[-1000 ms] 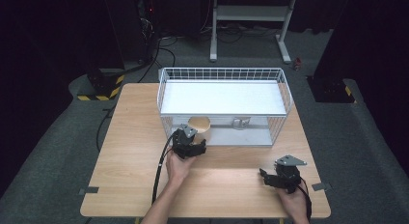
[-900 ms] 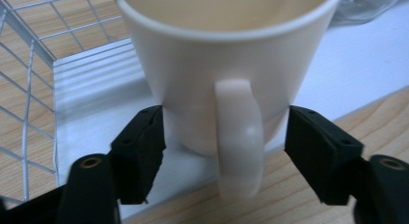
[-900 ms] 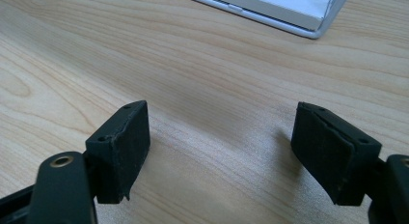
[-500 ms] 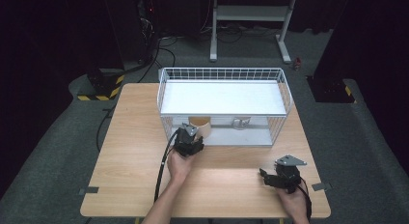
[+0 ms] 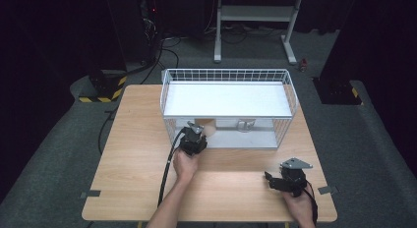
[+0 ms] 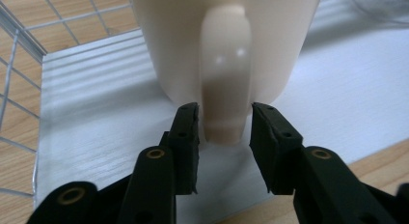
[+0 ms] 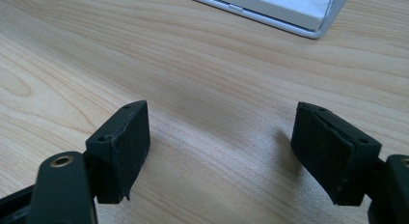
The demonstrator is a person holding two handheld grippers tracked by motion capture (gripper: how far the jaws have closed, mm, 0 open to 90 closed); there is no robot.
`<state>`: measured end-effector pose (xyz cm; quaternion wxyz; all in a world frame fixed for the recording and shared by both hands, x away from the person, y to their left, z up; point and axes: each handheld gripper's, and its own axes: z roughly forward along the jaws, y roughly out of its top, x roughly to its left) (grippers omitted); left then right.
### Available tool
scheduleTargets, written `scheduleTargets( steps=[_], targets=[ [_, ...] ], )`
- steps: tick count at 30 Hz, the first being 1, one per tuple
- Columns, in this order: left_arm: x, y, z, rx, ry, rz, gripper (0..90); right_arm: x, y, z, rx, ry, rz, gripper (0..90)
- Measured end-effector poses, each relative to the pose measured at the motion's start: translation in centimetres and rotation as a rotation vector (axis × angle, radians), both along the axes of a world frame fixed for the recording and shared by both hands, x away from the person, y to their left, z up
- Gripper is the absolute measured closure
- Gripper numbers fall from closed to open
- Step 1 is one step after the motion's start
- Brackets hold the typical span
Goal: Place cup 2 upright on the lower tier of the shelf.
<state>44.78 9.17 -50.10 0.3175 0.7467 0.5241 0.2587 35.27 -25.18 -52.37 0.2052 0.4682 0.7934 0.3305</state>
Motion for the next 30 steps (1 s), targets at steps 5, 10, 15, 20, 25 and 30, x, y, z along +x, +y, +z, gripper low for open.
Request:
scheduleTargets(
  steps=[5, 10, 15, 20, 25, 30],
  targets=[
    [0.4, 0.0, -0.2, 0.008, 0.010, 0.008, 68.6, 0.0, 0.0, 0.0, 0.000, 0.000, 0.001, 21.9],
    [1.1, -0.4, 0.0, 0.021, 0.023, 0.008, 70.4, 0.0, 0.0, 0.0, 0.000, 0.000, 0.000, 21.9],
    [1.5, -0.4, -0.2, 0.016, 0.016, 0.009, 73.0, 0.0, 0.0, 0.0, 0.001, 0.000, -0.001, 21.9],
    [1.4, -0.2, -0.2, -0.008, 0.019, 0.000, 67.0, 0.0, 0.0, 0.0, 0.000, 0.000, 0.000, 21.9],
    [0.9, 0.1, 0.4, -0.019, 0.002, -0.029, 49.1, 0.0, 0.0, 0.0, 0.000, 0.000, 0.000, 21.9],
    [0.5, 0.3, 1.0, -0.019, -0.010, -0.032, 41.5, 0.0, 0.0, 0.0, -0.001, -0.001, 0.001, 21.9]
  ],
)
